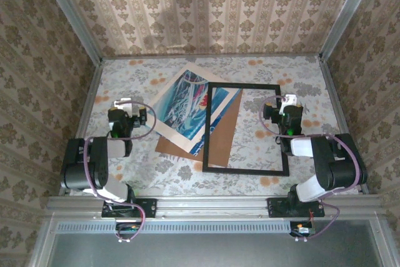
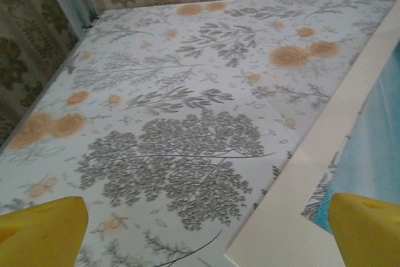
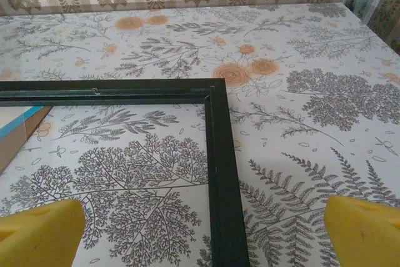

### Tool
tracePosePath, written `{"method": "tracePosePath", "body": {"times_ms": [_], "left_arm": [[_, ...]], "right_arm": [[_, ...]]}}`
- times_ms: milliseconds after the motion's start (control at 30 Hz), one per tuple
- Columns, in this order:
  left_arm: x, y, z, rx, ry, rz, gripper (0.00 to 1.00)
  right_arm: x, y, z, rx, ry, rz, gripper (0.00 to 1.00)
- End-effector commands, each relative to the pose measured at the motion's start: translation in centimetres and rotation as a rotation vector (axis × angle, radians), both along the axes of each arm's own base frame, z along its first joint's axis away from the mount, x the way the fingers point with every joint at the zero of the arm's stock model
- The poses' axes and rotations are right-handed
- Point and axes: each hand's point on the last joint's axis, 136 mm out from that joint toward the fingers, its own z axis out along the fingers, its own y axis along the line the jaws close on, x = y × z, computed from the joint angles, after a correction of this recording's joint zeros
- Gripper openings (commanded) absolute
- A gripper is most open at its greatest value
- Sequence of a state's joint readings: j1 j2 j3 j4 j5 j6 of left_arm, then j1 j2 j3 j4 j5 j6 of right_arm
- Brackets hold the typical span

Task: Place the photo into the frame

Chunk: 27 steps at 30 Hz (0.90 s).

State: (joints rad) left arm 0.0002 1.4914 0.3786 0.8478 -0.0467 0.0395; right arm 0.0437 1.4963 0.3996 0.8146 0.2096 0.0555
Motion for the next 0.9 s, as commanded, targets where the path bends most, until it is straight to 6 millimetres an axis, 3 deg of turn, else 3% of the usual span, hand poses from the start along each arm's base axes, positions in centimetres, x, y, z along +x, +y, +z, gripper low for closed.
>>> {"method": "tracePosePath", "body": {"times_ms": [0,133,233,300,400,500,567,700,867], "left_arm": [[-0.1,1.4,3.1,-0.021,-0.033,0.078,1.0],[-1.2,3.3,5.9,-0.123,-0.039,0.206,1.0],[-1.8,3.1,6.9,-0.237,-0.022,0.211,1.0],[-1.9,1.7,7.3,-0.327,0.005,0.169,1.0],[-1.9,-2.1,7.6,-0.481,0.064,0.042,1.0],[-2.6,-7.0,7.8,-0.547,0.12,-0.093,1.0],[-3.4,-10.2,7.8,-0.53,0.167,-0.176,0.99],[-4.7,-14.5,7.1,-0.458,0.25,-0.26,0.98],[-4.7,-17.6,7.1,-0.437,0.285,-0.342,0.98]], "right_arm": [[-0.6,-0.9,3.2,0.002,-0.045,-0.057,1.0],[-2.1,-2.9,6.9,0.065,-0.074,-0.197,1.0],[-3.4,-3.6,9.1,0.158,-0.07,-0.276,1.0],[-3.5,-2.2,9.9,0.249,-0.021,-0.235,0.99],[-3.2,1.5,10.3,0.262,0.053,-0.113,0.97],[-3.2,5.2,9.1,0.203,0.19,-0.031,0.97],[-3.0,6.3,7.8,0.148,0.312,-0.007,0.96],[-1.8,5.3,5.6,0.035,0.474,0.016,0.87],[-0.1,2.5,1.4,0.13,0.656,0.019,0.85]]}}
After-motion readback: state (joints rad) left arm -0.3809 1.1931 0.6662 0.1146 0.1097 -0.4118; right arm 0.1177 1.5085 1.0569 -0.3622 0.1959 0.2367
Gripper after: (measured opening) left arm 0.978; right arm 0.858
